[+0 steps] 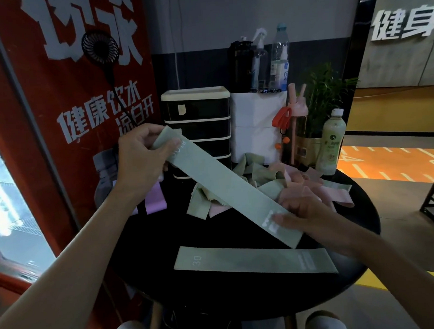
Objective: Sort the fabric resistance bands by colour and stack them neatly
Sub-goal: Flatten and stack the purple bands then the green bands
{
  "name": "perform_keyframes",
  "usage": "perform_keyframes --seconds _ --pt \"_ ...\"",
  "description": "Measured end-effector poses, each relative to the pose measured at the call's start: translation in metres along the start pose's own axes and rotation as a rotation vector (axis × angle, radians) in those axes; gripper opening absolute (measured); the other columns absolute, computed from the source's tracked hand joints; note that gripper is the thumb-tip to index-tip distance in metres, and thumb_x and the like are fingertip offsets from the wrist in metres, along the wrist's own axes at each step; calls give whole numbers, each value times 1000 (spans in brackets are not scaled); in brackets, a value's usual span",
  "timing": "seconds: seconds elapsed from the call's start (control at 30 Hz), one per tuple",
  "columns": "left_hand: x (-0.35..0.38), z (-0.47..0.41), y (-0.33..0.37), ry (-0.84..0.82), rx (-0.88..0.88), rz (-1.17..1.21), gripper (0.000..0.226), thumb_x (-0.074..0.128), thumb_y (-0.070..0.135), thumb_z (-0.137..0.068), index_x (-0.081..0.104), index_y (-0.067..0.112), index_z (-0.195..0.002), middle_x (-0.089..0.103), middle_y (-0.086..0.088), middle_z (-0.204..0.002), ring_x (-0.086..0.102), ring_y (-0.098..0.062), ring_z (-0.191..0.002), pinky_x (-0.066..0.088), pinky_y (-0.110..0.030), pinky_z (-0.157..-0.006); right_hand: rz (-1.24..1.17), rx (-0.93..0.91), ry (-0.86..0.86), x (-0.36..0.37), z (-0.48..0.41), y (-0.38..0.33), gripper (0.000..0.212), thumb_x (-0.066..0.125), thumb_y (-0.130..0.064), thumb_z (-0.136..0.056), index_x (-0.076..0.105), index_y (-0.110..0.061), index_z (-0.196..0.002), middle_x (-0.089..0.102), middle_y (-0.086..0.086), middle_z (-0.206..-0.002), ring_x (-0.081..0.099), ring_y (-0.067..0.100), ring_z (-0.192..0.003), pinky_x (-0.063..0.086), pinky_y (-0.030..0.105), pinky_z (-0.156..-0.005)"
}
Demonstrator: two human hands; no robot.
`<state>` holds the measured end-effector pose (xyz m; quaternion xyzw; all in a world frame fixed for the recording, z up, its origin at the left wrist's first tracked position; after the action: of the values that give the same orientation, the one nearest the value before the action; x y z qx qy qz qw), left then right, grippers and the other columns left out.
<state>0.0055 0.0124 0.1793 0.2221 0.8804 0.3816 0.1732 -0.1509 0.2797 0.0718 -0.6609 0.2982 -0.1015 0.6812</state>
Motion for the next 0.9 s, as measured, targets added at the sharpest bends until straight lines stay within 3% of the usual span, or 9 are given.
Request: perform_keyframes --seconds 0.07,0.17,0.27,0.37,0.47,0.67,0.9 --pt "-7 5 -10 13 -41 29 16 78 12 -84 69 23 -91 74 3 -82 71 -23 -73 60 -35 -57 -26 19 2 -8 8 8 53 81 -54 -66 72 -8 -91 72 16 -101 68 34 -95 52 45 -84" --pt "-11 20 -26 10 -87 50 15 78 12 -84 69 22 -90 75 4 -78 70 -19 -69 55 -26 -51 -52 31 61 -18 20 17 64 84 -61 -55 73 -10 -92 71 16 -106 66 36 -103 50 51 -95" --pt "-9 44 -42 -28 -134 5 11 77 13 -84 70 19 -89 76 8 -79 71 -10 -70 56 -22 -54 -68 24 194 -25 30 24 58 85 -60 -54 71 -14 -88 72 16 -97 68 29 -94 51 47 -89" --pt "-8 70 -58 -64 -169 -48 6 77 13 -85 71 15 -86 74 4 -75 69 -9 -66 55 -21 -57 -36 50 376 -30 40 34 21 75 -25 -82 67 -11 -97 73 12 -91 69 28 -92 52 44 -86" --pt "-6 97 -74 -113 -211 -91 6 76 10 -85 72 15 -83 72 -5 -75 68 -14 -67 52 -28 -61 80 82 499 -32 49 44 8 71 -13 -86 66 -11 -92 73 7 -79 66 13 -75 47 30 -69" --pt "0 138 -92 -196 -267 -155 14 75 9 -85 72 21 -78 73 2 -73 70 -11 -69 52 -25 -64 254 43 538 -26 56 57 9 69 -6 -86 66 -14 -83 70 3 -71 56 2 -58 40 15 -53" --pt "3 144 -100 -220 -263 -226 14 77 14 -84 71 22 -75 72 5 -73 68 -8 -68 50 -20 -64 397 14 554 -30 56 63 10 70 -10 -86 66 -19 -82 70 2 -73 58 2 -60 39 15 -53"
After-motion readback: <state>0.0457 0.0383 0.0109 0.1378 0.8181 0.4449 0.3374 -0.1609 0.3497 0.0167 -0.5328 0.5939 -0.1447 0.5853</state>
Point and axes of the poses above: each hand's wrist, its own z-axis away from the middle knuckle, its own x-axis out of the palm, y = z × x, the point moved 4 cm from there along -z, towards the middle knuckle
